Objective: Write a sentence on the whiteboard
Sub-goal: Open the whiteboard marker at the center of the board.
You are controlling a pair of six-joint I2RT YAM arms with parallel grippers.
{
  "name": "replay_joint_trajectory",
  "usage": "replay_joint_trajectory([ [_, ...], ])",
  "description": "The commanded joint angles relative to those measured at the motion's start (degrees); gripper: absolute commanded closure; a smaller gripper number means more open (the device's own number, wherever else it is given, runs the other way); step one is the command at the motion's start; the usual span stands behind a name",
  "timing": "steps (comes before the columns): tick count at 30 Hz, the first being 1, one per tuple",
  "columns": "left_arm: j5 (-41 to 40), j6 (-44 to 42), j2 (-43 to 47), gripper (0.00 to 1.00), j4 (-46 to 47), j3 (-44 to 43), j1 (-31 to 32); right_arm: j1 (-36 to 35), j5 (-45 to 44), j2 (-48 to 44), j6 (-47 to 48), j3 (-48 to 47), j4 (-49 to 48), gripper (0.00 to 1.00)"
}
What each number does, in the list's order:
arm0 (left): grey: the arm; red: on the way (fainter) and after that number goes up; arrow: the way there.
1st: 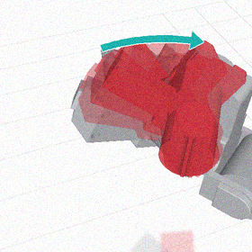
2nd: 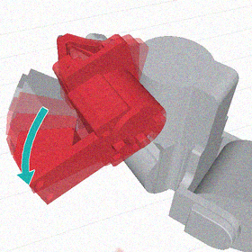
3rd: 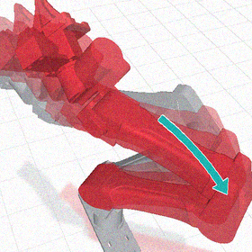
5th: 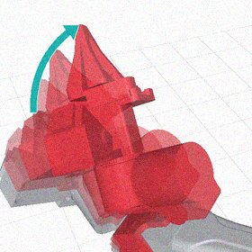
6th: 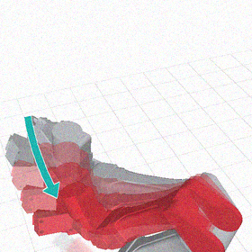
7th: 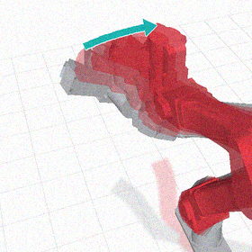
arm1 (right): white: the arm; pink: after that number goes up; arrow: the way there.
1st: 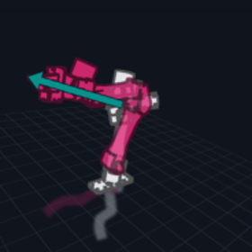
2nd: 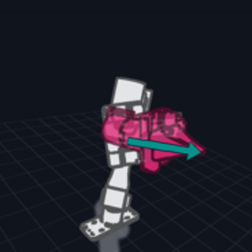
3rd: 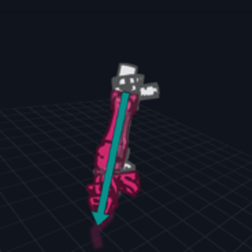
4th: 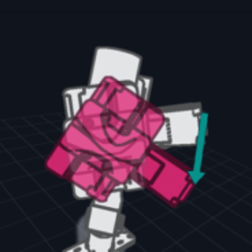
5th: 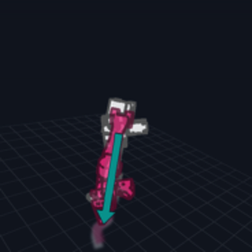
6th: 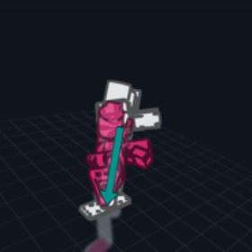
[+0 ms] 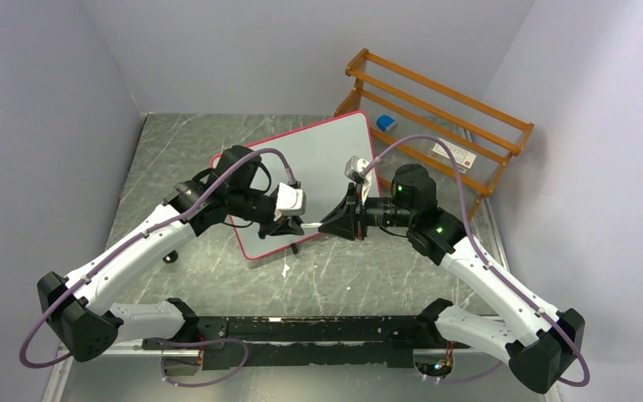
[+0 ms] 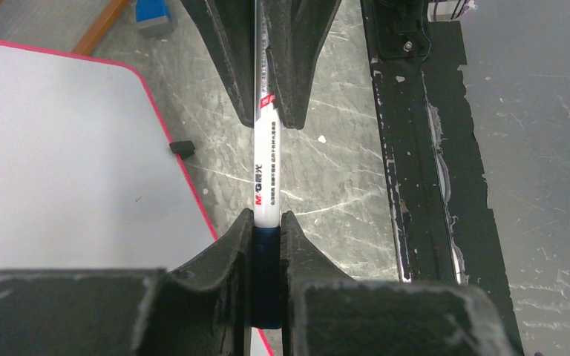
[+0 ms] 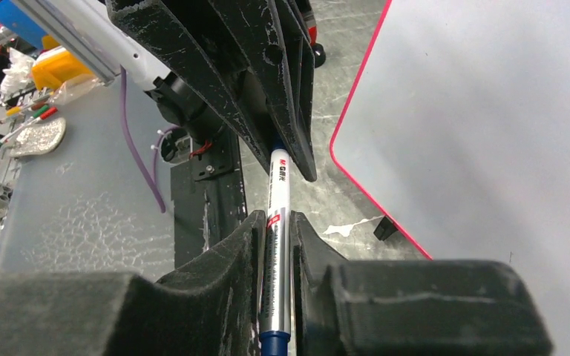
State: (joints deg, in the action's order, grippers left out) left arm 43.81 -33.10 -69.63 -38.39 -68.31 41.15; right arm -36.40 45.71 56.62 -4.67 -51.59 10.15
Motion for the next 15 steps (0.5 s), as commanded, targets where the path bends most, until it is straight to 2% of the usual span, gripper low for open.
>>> replay_joint_trajectory([
  [1,1.64,0.80,0.69,0.95,1.87,-0.02,-0.76,0.50,1.87,-1.42,-2.37,0.10,-4.12,0.77],
  [15,1.79,1.61,0.71,0.95,2.58,0.67,-0.91,0.77,2.54,-1.77,-5.22,1.15,-7.35,0.78],
])
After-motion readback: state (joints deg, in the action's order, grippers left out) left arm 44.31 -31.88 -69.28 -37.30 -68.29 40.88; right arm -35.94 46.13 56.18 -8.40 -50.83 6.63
